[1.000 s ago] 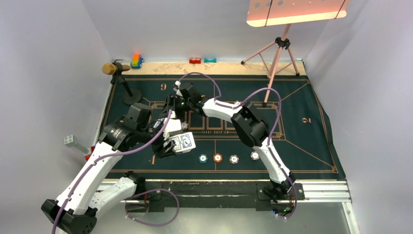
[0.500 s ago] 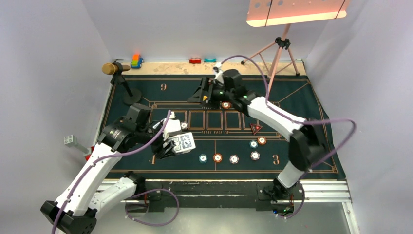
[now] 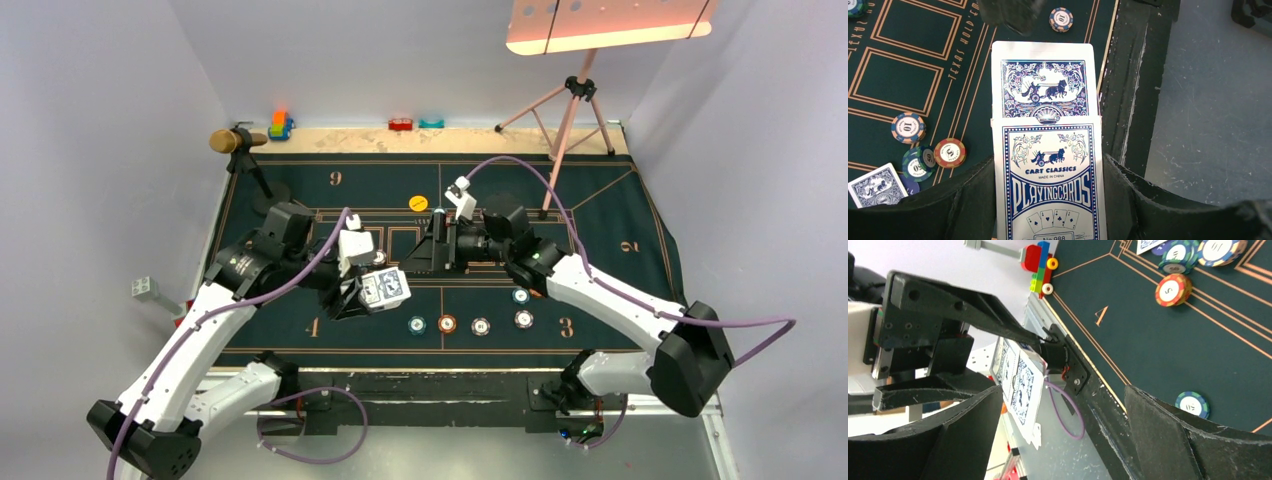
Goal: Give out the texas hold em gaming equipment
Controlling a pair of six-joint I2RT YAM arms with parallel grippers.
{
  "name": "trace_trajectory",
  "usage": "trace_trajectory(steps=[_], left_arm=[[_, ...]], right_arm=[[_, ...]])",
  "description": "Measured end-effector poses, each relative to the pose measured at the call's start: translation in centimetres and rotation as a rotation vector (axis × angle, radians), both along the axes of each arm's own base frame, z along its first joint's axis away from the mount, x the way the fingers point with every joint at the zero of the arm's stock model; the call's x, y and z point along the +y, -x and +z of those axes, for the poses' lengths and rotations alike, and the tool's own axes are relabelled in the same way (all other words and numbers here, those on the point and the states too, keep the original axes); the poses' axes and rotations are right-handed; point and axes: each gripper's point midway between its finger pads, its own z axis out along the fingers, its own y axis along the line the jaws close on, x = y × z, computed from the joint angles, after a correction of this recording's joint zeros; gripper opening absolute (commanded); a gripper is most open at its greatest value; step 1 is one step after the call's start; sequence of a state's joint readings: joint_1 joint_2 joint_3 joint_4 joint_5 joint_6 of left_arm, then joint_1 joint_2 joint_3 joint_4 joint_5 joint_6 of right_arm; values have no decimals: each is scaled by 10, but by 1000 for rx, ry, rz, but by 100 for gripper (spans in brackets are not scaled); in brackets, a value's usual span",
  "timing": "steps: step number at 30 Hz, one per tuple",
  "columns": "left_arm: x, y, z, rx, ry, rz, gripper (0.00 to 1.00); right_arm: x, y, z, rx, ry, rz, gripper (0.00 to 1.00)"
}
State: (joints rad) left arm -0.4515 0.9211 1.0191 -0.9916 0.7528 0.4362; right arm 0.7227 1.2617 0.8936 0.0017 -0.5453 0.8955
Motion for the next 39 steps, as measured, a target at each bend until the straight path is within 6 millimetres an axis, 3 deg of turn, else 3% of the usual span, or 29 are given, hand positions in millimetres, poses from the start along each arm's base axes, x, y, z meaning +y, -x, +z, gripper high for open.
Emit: trace_trajectory(steps=[9,13,16,21,39], left_arm=[[-5,-1,5,18,28,7,45],[-6,-4,7,12,36,14,45],[-6,-5,8,14,40,21,45],[-7,-7,13,1,50,23,45],[-8,-7,17,-7,59,20,45]], right_arm=[[19,18,4,13,-27,69,98],[28,22,-4,39,-19,95,98],[31,24,-11,64,-9,103,92],[32,27,-11,76,-12,118,81],[16,24,2,57,-17,87,67]])
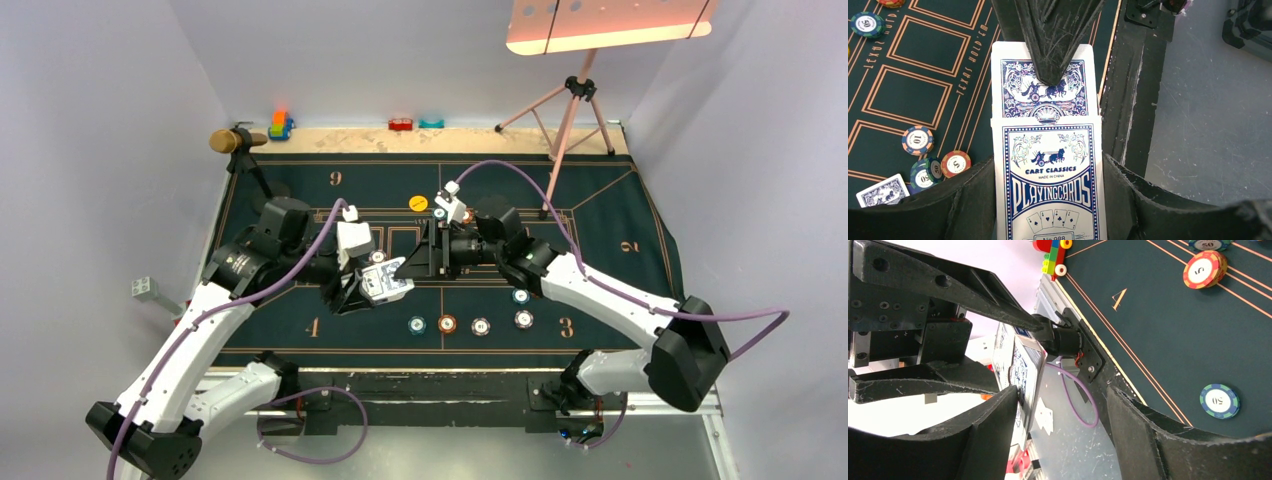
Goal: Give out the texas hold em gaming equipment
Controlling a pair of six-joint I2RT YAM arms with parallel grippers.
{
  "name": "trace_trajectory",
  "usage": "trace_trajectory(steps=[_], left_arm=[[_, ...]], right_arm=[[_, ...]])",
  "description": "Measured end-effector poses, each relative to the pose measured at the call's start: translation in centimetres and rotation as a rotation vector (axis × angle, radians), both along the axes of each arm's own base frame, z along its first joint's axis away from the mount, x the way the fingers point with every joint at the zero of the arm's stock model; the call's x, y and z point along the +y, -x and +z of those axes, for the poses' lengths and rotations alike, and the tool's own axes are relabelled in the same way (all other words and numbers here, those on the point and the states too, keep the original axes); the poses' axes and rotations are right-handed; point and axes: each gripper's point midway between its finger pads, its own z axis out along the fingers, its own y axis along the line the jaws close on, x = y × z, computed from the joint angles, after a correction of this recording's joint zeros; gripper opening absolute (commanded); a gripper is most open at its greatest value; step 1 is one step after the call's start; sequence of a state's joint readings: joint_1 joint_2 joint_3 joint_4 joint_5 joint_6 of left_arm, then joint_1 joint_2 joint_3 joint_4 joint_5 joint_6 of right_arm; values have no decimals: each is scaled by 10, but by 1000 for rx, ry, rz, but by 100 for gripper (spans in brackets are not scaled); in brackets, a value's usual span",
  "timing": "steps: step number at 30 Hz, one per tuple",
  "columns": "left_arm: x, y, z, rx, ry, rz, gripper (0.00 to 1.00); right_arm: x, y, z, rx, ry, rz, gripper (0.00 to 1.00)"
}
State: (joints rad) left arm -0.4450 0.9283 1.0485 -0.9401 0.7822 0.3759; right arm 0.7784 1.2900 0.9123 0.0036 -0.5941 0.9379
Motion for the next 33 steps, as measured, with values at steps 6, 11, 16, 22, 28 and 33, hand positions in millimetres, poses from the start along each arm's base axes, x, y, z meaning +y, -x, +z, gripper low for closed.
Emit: trace_trajectory(steps=[6,11,16,22,28,33], left_arm=[[0,-1,2,-6,2,1,45],[0,-1,2,-5,2,3,45],[1,-1,3,-5,3,5,45],[0,-2,4,-8,6,5,46],[0,-4,4,-7,7,12,46],[2,-6,-1,10,-18,33,54]], right_arm=[[-4,-5,1,-2,0,-14,53],[-9,-7,7,-14,-10,-25,47],[-12,-10,10,-9,-21,-42,77],[-1,-3,19,3,-87,-13,78],[30,13,8,63,-118,66,62],[50,17,-1,123,-131,93,41]])
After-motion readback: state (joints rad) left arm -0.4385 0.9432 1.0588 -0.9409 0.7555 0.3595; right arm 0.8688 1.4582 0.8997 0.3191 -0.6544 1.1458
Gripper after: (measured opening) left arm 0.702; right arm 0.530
